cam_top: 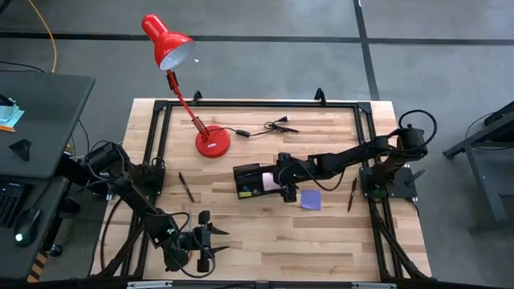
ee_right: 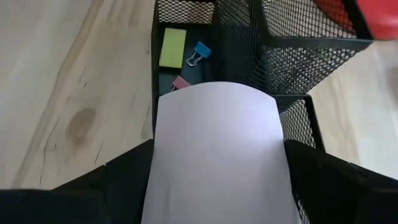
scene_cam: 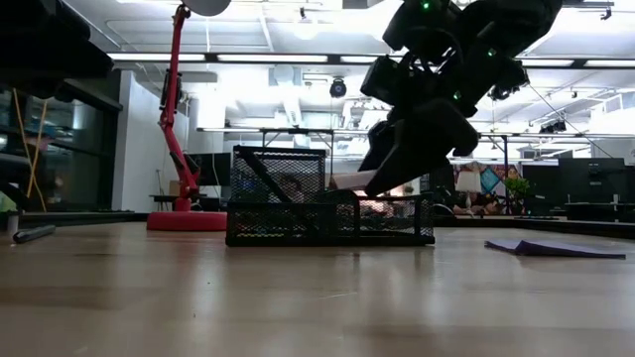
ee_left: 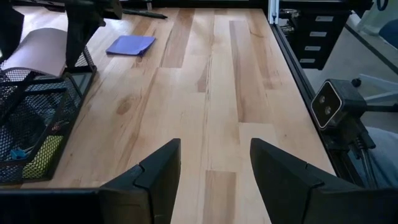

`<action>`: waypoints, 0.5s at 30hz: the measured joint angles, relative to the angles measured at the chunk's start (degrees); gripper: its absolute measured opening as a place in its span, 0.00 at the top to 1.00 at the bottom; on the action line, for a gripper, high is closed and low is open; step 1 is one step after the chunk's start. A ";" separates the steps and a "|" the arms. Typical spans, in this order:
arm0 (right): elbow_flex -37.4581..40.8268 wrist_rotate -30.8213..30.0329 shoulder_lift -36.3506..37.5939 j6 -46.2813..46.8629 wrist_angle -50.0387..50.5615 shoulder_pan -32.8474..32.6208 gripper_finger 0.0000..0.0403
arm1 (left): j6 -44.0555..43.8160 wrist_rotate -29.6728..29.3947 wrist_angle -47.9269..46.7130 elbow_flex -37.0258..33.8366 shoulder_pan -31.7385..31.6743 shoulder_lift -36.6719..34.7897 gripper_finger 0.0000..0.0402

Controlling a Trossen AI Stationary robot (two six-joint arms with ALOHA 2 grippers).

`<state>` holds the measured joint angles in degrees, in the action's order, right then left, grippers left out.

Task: Pick and place office supplies into organizer
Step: Put the pink sticky notes into the black desk organizer, then put the blue sticky notes into the black desk organizer

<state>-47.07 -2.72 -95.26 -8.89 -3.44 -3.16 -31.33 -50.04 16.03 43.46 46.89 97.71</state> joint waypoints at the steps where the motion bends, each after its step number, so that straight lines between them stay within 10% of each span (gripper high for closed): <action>1: 0.00 -0.01 0.00 -0.02 0.39 0.02 0.16 | 0.00 0.02 0.02 0.00 0.00 0.00 0.54; 15: 0.00 -6.92 0.36 -0.30 2.15 0.40 0.04 | 0.07 0.15 -0.01 0.00 0.00 0.00 0.54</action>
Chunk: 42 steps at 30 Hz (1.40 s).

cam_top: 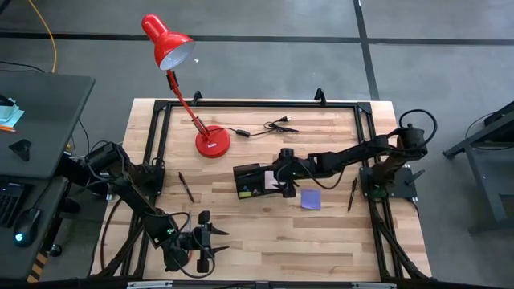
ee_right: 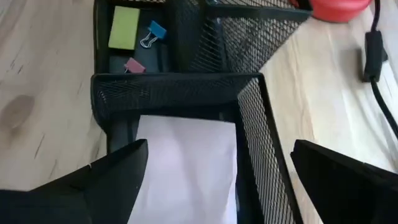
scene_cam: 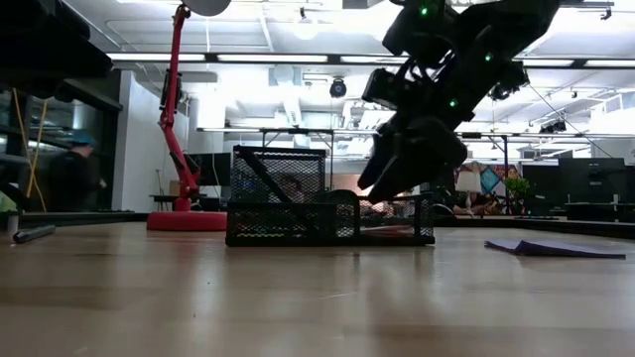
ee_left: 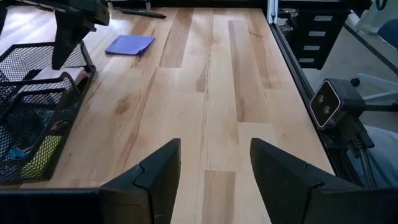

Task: Pick and place office supplies into organizer
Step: Put the blue sticky notes into the black desk organizer

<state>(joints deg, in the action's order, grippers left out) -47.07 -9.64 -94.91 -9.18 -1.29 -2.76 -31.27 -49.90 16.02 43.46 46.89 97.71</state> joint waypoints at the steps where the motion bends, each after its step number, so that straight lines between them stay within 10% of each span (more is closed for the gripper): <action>1: -0.11 0.04 0.50 0.48 1.29 -0.36 0.03 | 0.00 -0.01 -0.01 0.00 0.00 0.00 0.54; 11: -2.82 11.01 6.10 15.45 18.32 -6.82 0.04 | -0.02 -0.01 -0.58 0.00 0.00 0.00 0.54; 21: -2.75 8.71 5.87 25.76 21.29 -15.77 0.04 | -0.20 -0.06 -1.19 -0.02 0.00 0.00 0.54; 34: -2.69 0.05 12.47 30.55 27.63 -18.39 0.04 | 0.83 -0.80 -1.15 -0.02 -0.04 0.00 0.54; 42: -2.64 -18.38 14.18 41.27 37.48 -27.54 0.04 | -0.42 -0.15 -1.25 -0.02 0.00 -0.02 0.54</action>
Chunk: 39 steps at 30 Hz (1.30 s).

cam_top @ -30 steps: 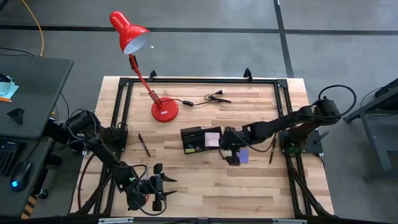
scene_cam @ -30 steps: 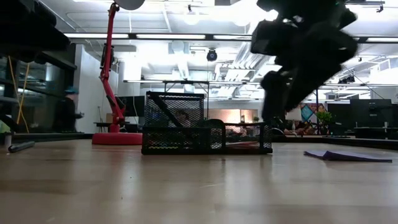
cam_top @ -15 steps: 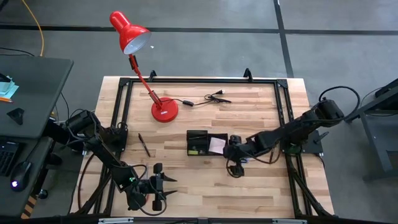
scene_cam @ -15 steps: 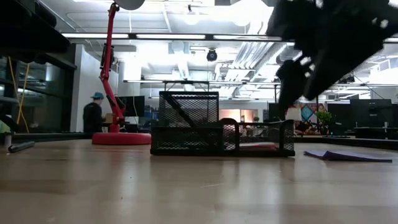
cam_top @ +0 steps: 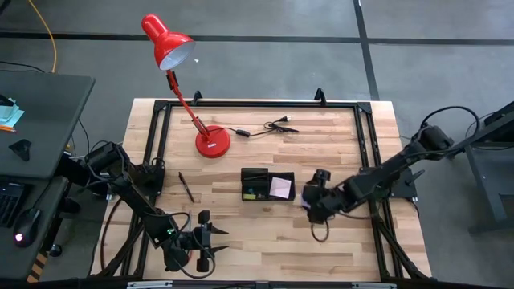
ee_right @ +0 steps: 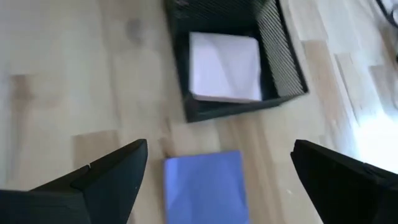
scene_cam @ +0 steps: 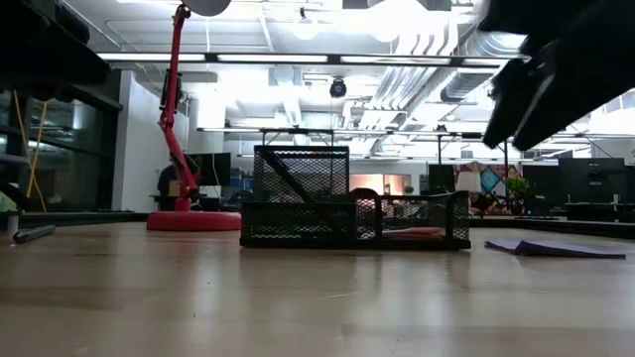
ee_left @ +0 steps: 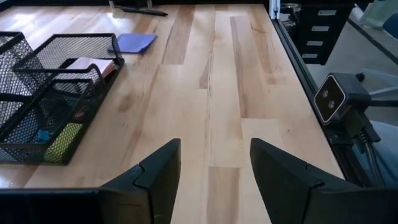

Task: Pick and place office supplies into organizer
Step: Put the blue sticky notes into the black desk organizer

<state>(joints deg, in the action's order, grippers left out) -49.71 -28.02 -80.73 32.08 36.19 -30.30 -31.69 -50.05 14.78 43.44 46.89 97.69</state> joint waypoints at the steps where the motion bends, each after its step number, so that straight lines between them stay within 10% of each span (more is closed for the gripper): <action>1: 0.00 -1.08 0.00 0.58 -0.18 -1.10 0.03 | -0.12 0.05 -0.08 0.00 0.00 0.02 0.54; 26: -0.04 -1.65 -0.28 17.88 13.45 -9.47 0.07 | -0.11 -0.30 0.09 0.00 -0.01 0.02 0.54; 39: 2.15 -13.44 -0.28 14.47 11.55 -9.11 0.07 | -0.11 0.04 0.05 0.00 -0.02 0.02 0.54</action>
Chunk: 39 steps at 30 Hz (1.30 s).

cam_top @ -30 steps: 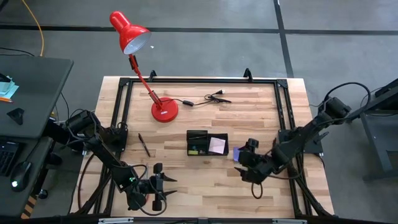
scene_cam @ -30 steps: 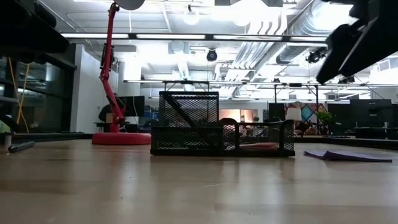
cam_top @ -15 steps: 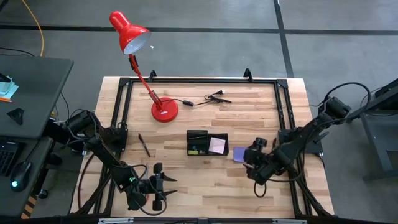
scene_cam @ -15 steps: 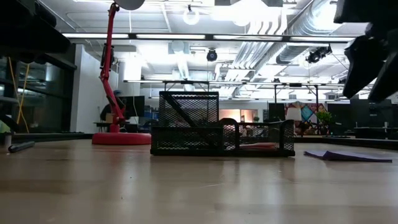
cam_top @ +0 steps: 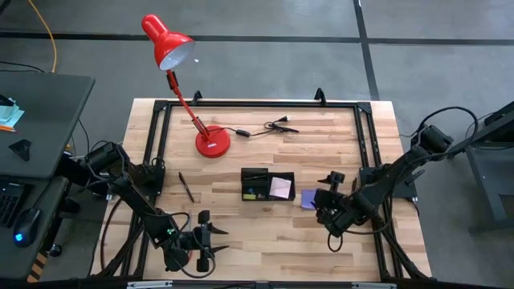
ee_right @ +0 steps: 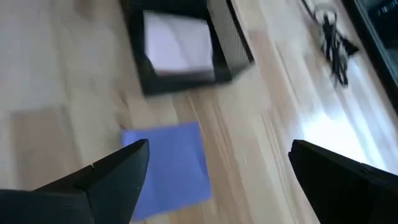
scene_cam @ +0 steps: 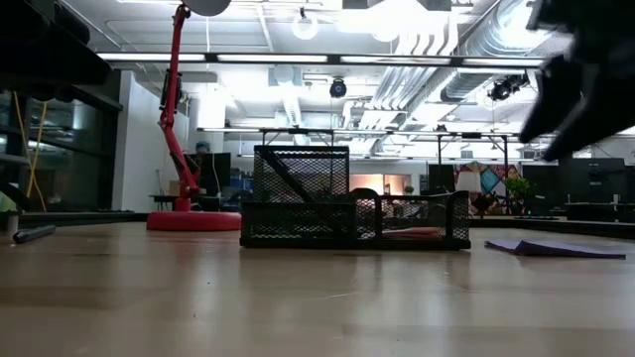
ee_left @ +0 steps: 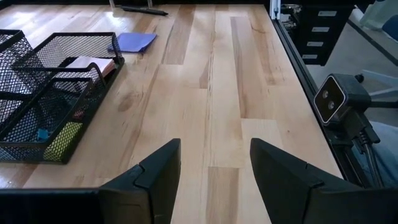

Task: Pick and place office supplies into organizer
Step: Put the blue sticky notes into the black desk organizer

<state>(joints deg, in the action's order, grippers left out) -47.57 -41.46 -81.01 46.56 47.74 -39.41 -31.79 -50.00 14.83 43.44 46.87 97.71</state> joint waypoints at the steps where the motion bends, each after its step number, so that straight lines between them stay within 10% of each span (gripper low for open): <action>1: 1.32 0.46 -0.02 1.00 -0.36 0.23 0.07 | 0.00 0.06 0.00 0.00 0.01 0.00 0.54; 24: 6.84 16.87 -0.07 -2.06 -23.79 1.50 0.04 | 0.51 -0.06 0.00 0.00 -0.02 0.00 0.54; 39: 6.82 7.67 0.00 -0.08 -21.45 1.19 0.04 | 0.48 0.01 0.00 0.00 -0.02 0.00 0.54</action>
<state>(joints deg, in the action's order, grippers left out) -40.75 -33.79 -81.01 46.48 26.29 -38.22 -31.31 -50.00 14.83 43.44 46.85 97.71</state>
